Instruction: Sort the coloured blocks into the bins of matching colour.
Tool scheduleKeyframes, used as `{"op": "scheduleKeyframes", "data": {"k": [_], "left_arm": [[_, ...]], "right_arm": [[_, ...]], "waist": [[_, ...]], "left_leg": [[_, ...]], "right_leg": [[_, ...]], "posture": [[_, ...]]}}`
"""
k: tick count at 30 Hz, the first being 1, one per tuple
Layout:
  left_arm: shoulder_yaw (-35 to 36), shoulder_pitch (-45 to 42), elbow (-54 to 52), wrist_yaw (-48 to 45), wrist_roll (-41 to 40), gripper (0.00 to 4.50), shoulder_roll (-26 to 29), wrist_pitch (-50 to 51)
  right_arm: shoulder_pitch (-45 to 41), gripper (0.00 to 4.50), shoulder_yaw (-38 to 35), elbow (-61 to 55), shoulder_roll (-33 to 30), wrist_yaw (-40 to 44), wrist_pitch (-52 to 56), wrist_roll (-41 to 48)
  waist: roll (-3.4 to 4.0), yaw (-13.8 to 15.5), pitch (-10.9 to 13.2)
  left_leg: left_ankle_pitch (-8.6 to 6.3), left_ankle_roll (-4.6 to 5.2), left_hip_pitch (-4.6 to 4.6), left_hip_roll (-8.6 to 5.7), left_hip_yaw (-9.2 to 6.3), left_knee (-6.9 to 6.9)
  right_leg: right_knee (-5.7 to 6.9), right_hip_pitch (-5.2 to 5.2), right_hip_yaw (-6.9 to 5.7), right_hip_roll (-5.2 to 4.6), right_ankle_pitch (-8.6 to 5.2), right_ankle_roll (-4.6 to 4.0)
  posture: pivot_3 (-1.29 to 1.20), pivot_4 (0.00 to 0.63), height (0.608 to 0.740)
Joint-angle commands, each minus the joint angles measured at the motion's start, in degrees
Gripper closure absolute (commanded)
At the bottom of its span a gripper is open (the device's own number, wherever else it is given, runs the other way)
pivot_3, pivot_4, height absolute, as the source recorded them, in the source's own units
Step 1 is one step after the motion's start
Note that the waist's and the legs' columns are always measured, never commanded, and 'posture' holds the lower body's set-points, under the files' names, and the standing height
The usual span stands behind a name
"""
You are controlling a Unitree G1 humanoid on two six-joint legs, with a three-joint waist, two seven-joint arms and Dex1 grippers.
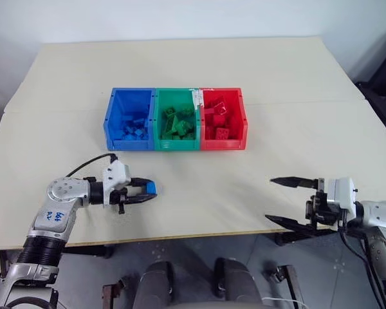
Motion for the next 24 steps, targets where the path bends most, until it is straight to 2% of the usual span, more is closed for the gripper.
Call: {"op": "scheduleKeyframes", "data": {"k": [1, 5, 12, 15, 21, 24], "left_arm": [[7.02, -4.0, -2.11, 6.19, -7.11, 2.99, -1.09, 9.48], [9.81, -13.91, -0.62, 18.89, -5.47, 2.99, -5.35, 11.94], [5.46, -26.41, 11.49, 30.69, 5.22, 2.99, -8.89, 9.66], [5.08, -28.16, 14.65, 31.99, 7.26, 2.01, -8.99, 7.99], [5.93, -25.46, 11.98, 29.77, 6.75, 0.14, -7.88, 7.83], [7.5, -23.43, 9.82, 28.0, 5.51, 0.05, -6.78, 7.33]], "right_arm": [[-3.39, 0.0, -0.82, -2.51, 2.65, -5.61, 2.18, 2.35], [-8.15, 0.0, -1.7, -2.25, 6.25, -12.77, 3.23, 2.14], [-8.05, 0.0, -0.74, -2.75, 6.52, -14.13, 3.07, 1.43], [-7.88, 0.0, -0.78, -3.4, 6.59, -14.66, 2.95, 1.4], [-6.87, 0.0, -0.84, -3.94, 6.62, -15.17, 2.7, 1.3], [-6.77, 0.0, -0.97, -3.27, 6.58, -15.3, 2.53, 0.98]], "waist": [[-0.03, 0.0, 0.01], [-0.05, 0.54, 0.02], [-0.06, 1.36, 0.01], [-0.08, 1.03, 0.02], [-0.1, 1.08, 0.03], [-0.1, 1.13, 0.04]], "left_leg": [[0.01, -0.01, -0.01, 0.0, -0.03, 0.03], [0.01, -0.01, -0.08, -0.04, -0.09, 0.12], [-0.01, 0.02, -0.15, -0.06, 0.0, 0.25], [-0.01, 0.02, -0.16, -0.06, 0.04, 0.16], [-0.01, 0.01, -0.16, -0.06, 0.07, -0.06], [-0.01, 0.01, -0.16, -0.06, 0.08, -0.07]], "right_leg": [[0.03, 0.0, -0.02, 0.0, 0.0, 0.0], [0.03, 0.03, -0.03, -0.01, 0.04, 0.07], [-0.02, 0.05, -0.03, 0.01, 0.08, 0.15], [-0.02, 0.03, -0.03, 0.03, 0.08, 0.15], [-0.12, 0.0, -0.03, 0.04, 0.1, 0.2], [-0.14, -0.01, -0.03, 0.04, 0.11, 0.2]], "posture": [[0.0, 0.15, 0.74], [0.0, 0.15, 0.74], [0.0, 0.15, 0.74], [0.0, 0.15, 0.74], [0.0, 0.15, 0.74], [0.0, 0.15, 0.74]]}}
